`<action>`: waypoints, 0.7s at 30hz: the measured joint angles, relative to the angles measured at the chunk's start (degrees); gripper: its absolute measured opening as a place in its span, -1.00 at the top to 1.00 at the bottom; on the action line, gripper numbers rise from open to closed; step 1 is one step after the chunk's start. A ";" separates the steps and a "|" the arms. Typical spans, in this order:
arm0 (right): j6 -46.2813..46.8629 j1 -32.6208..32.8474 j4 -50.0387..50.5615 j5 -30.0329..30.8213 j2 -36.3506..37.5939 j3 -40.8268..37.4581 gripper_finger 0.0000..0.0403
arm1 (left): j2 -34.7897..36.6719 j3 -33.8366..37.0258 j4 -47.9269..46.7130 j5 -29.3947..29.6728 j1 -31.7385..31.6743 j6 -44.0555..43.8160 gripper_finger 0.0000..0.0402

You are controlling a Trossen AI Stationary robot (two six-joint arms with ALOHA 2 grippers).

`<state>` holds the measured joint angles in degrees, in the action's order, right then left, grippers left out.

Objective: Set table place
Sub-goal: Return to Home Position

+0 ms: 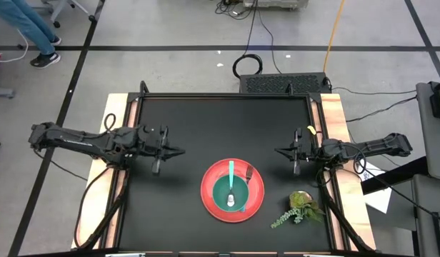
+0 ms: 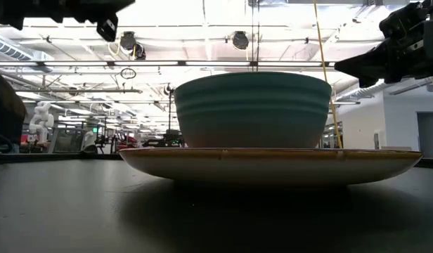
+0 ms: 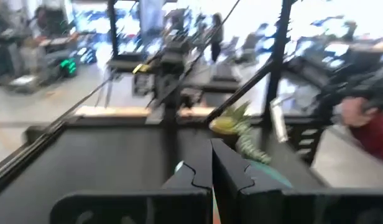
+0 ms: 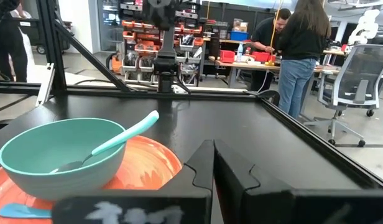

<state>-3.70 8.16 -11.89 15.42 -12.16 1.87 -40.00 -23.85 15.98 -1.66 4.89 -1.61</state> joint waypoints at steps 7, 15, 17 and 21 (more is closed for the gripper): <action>-0.02 0.00 -0.60 -0.02 -0.02 0.02 1.00 | 4.74 0.15 -2.97 3.87 0.02 2.14 1.00; 0.00 0.00 -5.15 -0.61 0.00 0.02 1.00 | 14.54 0.15 -11.60 6.97 0.04 2.89 1.00; 0.02 0.00 -5.61 -0.63 0.00 0.00 1.00 | 16.14 0.21 -14.04 8.44 0.04 2.97 1.00; 0.02 0.00 -5.95 -0.68 0.00 0.00 1.00 | 19.26 4.76 -12.17 9.22 0.04 4.54 1.00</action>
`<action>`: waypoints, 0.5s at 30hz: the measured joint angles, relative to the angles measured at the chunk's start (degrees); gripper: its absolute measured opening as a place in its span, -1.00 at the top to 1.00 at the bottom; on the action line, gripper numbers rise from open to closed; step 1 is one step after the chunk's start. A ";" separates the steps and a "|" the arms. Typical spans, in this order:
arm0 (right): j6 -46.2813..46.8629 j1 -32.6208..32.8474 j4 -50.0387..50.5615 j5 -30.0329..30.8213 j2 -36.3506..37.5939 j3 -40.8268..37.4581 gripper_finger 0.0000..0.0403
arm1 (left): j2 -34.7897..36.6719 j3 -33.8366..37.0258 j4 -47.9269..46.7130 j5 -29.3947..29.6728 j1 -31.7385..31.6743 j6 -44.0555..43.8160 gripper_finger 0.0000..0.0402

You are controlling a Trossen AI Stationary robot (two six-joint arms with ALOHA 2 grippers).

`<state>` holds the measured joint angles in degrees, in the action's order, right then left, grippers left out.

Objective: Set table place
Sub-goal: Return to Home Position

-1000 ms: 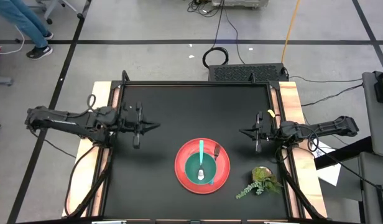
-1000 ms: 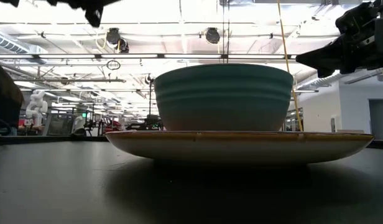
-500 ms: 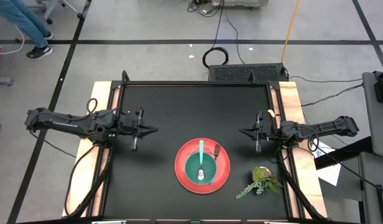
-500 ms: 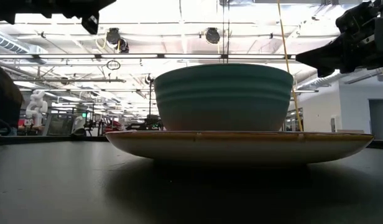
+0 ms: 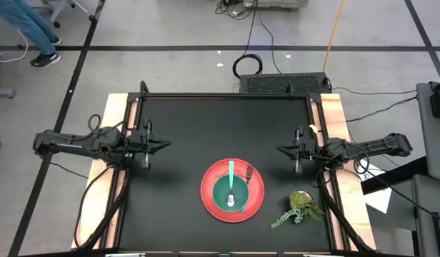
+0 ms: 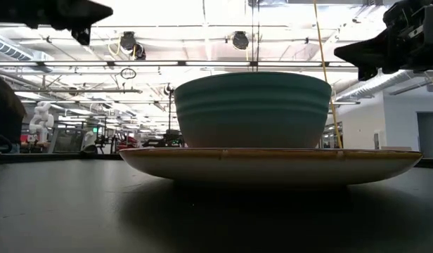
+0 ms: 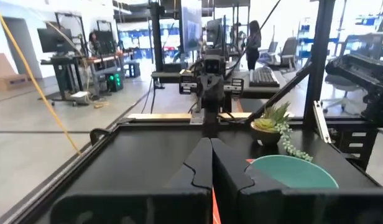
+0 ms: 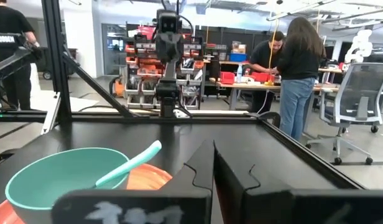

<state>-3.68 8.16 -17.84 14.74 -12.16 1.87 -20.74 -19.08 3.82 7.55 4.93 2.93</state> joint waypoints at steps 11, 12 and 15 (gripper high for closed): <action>0.00 0.02 -3.25 -3.51 0.02 0.00 1.00 | 12.28 11.25 5.53 -6.57 -0.02 -0.63 1.00; 0.00 0.02 -3.08 -3.95 0.02 0.00 1.00 | 13.22 11.80 5.52 -8.58 -0.02 -0.64 1.00; 0.31 0.02 -2.92 -5.59 0.00 0.00 1.00 | 15.10 13.05 4.38 -10.57 0.04 -0.25 1.00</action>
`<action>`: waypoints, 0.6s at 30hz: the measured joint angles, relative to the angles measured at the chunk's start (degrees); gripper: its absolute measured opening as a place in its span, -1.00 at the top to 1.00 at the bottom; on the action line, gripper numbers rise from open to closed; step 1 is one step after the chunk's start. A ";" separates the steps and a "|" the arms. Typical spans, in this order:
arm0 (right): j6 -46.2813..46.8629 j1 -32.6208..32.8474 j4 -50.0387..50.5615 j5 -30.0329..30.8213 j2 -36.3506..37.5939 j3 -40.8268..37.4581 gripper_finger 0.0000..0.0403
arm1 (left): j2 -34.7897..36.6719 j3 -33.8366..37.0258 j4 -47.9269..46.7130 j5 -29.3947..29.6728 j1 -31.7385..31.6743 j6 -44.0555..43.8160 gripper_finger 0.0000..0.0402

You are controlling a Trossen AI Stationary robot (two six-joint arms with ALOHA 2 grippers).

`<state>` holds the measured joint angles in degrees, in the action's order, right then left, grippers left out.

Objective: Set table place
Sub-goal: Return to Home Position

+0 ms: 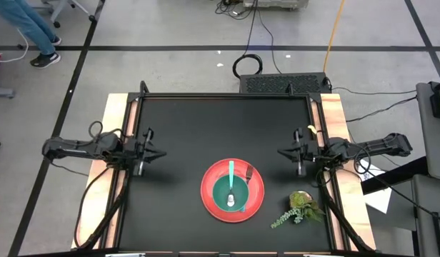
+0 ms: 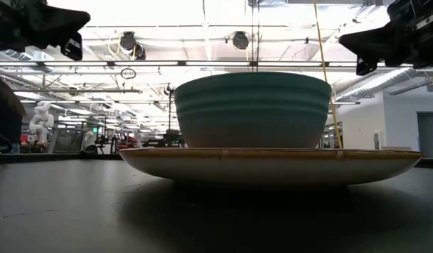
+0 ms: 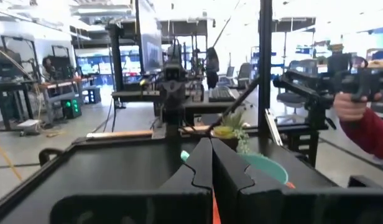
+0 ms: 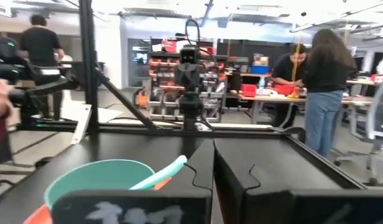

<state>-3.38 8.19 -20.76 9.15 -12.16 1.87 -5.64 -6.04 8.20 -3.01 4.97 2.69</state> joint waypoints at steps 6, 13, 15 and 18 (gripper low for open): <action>1.88 0.00 0.03 -3.48 0.00 0.00 1.00 | 0.96 0.24 -5.32 0.03 0.20 1.83 1.00; 2.51 0.02 0.03 -3.48 0.00 0.00 1.00 | 0.98 0.24 -7.85 0.04 1.14 4.69 1.00; 2.47 0.02 -0.14 -3.48 0.00 0.00 1.00 | 0.98 0.24 -8.85 0.47 1.16 5.02 1.00; 2.25 0.02 -0.43 -3.48 0.00 0.00 1.00 | 0.98 0.24 -9.88 1.83 1.16 5.36 1.00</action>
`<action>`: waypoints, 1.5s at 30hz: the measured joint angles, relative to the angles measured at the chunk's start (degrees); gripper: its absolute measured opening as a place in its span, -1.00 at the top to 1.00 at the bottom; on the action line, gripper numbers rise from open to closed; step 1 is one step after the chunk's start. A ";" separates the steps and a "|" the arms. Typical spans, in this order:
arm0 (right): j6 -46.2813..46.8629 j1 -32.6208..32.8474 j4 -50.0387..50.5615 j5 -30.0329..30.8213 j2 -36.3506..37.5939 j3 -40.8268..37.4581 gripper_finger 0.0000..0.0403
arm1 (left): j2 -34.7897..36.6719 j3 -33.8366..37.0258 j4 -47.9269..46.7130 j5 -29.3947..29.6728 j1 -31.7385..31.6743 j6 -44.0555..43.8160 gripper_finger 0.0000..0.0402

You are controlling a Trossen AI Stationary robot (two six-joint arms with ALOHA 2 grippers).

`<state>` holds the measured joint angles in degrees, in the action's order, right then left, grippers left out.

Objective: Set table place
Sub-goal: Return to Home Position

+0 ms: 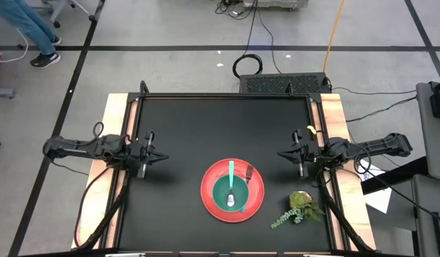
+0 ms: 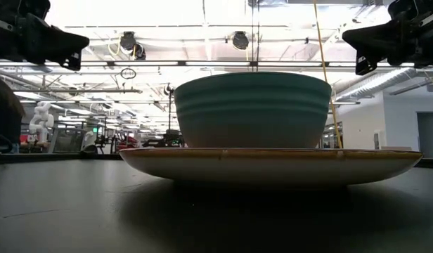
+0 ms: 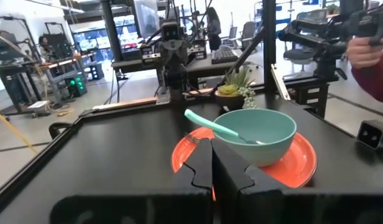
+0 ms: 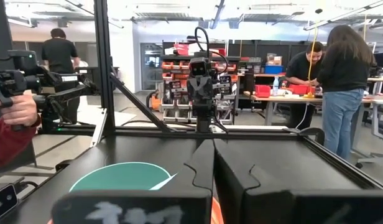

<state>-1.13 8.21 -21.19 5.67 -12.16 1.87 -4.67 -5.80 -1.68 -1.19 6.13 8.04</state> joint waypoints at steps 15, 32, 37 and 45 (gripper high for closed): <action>-0.15 0.00 -0.46 -0.02 0.00 0.00 1.00 | -0.02 -0.02 -0.03 0.21 0.00 -1.44 1.00; -5.06 0.00 -2.34 0.13 0.00 0.00 1.00 | -0.20 -0.04 0.25 -0.05 0.00 -3.65 0.95; -5.34 0.00 -2.32 0.16 0.00 0.00 1.00 | -0.20 -0.04 0.21 -0.05 0.00 -3.44 0.86; -5.57 0.00 -2.30 0.20 0.00 0.00 1.00 | -0.20 -0.04 0.21 0.00 0.00 -3.42 0.85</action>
<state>-6.70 8.21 -23.49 5.87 -12.16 1.87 -4.86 -5.85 -1.48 -1.19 6.13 4.62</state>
